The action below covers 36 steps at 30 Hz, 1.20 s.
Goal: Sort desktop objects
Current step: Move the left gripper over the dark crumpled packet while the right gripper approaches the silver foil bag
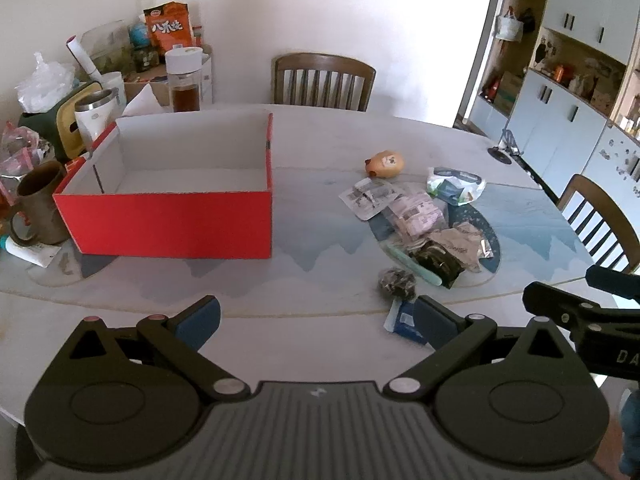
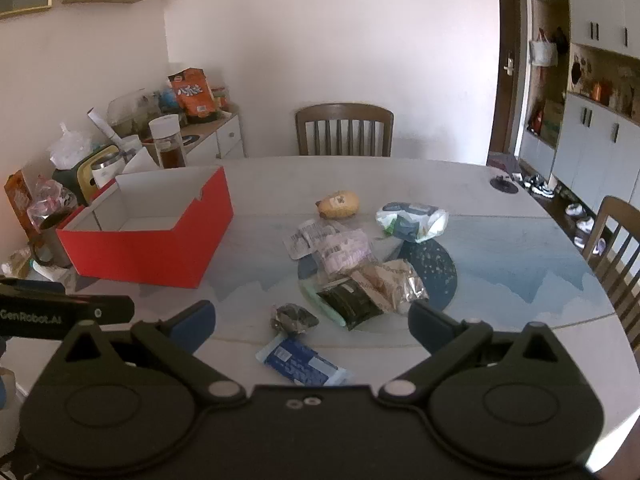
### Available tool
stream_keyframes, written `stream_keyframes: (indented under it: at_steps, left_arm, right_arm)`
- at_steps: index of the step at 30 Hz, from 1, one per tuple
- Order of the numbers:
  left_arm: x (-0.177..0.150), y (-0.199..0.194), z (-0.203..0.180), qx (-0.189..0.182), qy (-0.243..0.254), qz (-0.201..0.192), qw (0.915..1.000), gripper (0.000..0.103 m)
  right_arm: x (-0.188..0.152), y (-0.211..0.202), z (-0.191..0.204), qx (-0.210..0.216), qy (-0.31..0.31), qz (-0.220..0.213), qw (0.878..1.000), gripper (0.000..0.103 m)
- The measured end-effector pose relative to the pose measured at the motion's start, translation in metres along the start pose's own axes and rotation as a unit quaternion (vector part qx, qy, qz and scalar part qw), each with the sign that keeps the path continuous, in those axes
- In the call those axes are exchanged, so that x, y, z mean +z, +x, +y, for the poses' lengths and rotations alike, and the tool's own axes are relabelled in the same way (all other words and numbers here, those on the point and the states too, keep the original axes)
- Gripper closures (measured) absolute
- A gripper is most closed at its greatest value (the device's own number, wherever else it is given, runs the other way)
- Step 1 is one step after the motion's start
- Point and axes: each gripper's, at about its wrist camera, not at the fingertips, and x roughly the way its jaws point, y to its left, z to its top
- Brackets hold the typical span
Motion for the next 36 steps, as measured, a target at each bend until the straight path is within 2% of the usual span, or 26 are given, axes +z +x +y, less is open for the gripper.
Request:
stream_keyframes:
  at_steps: [5,8,11,15,20,23,30,36]
  left_arm:
    - [0.003,0.001,-0.004,-0.005,0.009,-0.006,0.9999,0.000]
    - [0.007,0.001,-0.006,-0.027,0.019,-0.010,0.9994,0.000]
    - [0.010,0.000,-0.010,-0.033,0.028,-0.023,0.9988,0.000]
    - [0.012,0.006,-0.014,-0.044,0.030,-0.022,0.9984,0.000]
    - [0.013,0.014,-0.026,-0.033,0.053,-0.023,0.9978,0.000]
    - [0.013,0.016,-0.032,-0.037,0.061,-0.034,0.9969,0.000]
    - [0.016,0.041,-0.049,-0.053,0.070,-0.025,0.9959,0.000]
    - [0.015,0.066,-0.067,-0.040,0.080,-0.014,0.9959,0.000]
  right_arm:
    - [0.002,0.000,-0.004,0.003,0.005,-0.005,1.000,0.000]
    - [0.003,0.001,-0.010,0.023,0.016,-0.004,1.000,0.000]
    - [0.005,0.000,-0.015,0.037,0.022,-0.006,0.999,0.000]
    - [0.004,-0.001,-0.020,0.025,0.022,-0.010,0.999,0.000]
    - [0.003,0.002,-0.019,-0.027,-0.015,-0.015,0.999,0.000]
    - [0.003,0.006,-0.025,-0.024,-0.020,-0.013,0.999,0.000]
    - [0.006,0.026,-0.044,-0.032,-0.041,-0.012,0.999,0.005]
    - [0.011,0.050,-0.062,-0.041,-0.049,-0.011,0.998,0.007]
